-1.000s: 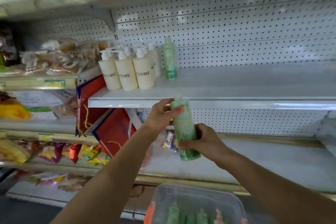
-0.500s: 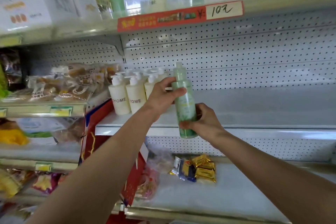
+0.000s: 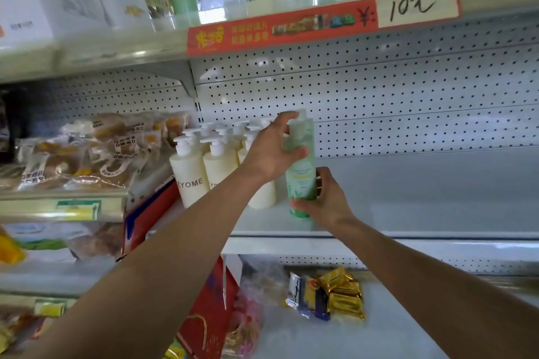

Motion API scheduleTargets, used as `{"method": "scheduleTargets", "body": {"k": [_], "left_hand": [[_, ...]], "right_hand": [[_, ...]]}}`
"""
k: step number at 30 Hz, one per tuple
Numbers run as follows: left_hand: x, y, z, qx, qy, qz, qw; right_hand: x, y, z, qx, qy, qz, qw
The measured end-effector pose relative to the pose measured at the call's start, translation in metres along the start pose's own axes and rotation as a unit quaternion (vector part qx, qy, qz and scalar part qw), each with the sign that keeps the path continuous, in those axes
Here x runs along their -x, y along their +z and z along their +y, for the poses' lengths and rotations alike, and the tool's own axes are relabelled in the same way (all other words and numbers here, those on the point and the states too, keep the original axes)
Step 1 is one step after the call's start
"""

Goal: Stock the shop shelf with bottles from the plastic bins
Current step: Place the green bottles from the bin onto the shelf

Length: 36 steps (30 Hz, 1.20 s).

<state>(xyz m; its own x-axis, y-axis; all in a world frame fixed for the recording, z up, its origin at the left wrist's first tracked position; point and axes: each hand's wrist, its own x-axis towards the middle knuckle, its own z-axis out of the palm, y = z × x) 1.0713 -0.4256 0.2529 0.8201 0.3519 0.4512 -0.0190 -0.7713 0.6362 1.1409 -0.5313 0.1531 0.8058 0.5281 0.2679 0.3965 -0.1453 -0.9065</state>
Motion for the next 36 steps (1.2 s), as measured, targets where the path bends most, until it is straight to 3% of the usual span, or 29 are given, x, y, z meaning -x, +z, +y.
{"method": "scheduleTargets", "body": {"k": [4, 9, 30, 36], "left_hand": [[-0.018, -0.003, -0.005, -0.116, 0.009, -0.008, 0.993], [-0.041, -0.006, -0.004, -0.183, -0.013, -0.035, 0.982], [-0.077, 0.001, -0.011, -0.237, -0.025, -0.051, 0.97], [-0.071, 0.004, -0.009, -0.249, -0.034, -0.051, 0.966]], "right_hand": [[-0.019, 0.007, 0.004, 0.044, 0.01, -0.002, 0.999], [-0.037, 0.015, 0.005, 0.071, 0.022, -0.005, 0.997], [-0.071, 0.023, 0.007, 0.095, 0.05, 0.004, 0.994], [-0.068, 0.016, 0.004, 0.195, 0.045, -0.028, 0.979]]}}
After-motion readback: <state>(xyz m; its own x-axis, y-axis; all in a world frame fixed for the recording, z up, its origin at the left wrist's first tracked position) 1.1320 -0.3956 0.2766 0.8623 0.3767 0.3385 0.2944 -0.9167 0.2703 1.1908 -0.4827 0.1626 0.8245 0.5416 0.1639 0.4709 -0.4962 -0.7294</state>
